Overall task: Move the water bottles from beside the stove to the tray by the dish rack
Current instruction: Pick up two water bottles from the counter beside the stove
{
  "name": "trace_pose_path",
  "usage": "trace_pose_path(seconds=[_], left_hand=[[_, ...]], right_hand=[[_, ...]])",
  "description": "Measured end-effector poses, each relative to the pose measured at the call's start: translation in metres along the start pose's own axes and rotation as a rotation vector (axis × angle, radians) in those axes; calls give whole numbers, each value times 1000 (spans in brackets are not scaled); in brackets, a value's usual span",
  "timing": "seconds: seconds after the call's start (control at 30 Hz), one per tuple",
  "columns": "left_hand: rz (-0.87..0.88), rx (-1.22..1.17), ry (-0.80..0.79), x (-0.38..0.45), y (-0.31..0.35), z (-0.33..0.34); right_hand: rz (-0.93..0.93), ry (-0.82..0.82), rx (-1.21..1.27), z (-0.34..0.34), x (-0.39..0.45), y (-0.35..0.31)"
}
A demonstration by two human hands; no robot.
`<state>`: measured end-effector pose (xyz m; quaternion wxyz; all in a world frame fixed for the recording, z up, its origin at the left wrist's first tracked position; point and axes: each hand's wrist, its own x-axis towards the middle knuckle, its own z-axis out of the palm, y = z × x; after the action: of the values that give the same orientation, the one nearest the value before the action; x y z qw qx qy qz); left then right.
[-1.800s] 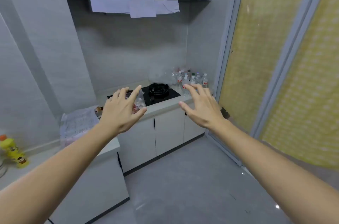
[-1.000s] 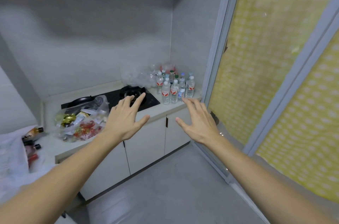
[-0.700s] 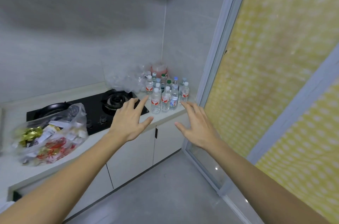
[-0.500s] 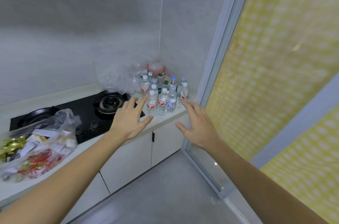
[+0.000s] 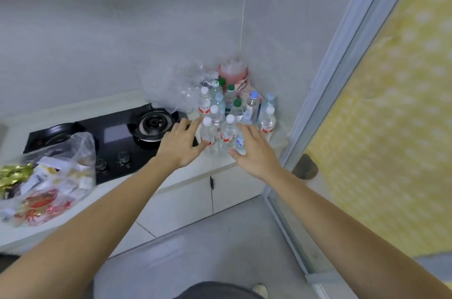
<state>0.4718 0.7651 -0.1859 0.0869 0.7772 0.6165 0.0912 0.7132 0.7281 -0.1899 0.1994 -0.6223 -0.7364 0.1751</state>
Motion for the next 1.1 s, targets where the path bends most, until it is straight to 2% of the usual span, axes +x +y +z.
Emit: trace_pose_path(seconds=[0.17, 0.33, 0.53, 0.73, 0.9, 1.1], left_hand=[[-103, -77, -63, 43, -10, 27], [-120, -97, -137, 93, -31, 49], [12, -47, -246, 140, -50, 70], [112, -44, -235, 157, -52, 88], [100, -137, -190, 152, -52, 89], [-84, -246, -57, 114, -58, 92]], right_hand=[[14, -77, -23, 25, 62, 22], [53, -88, -85, 47, 119, 30], [118, -82, -269, 69, 162, 22], [149, -144, -403, 76, 185, 34], [60, -144, -358, 81, 190, 50], [-183, -214, -352, 79, 193, 40]])
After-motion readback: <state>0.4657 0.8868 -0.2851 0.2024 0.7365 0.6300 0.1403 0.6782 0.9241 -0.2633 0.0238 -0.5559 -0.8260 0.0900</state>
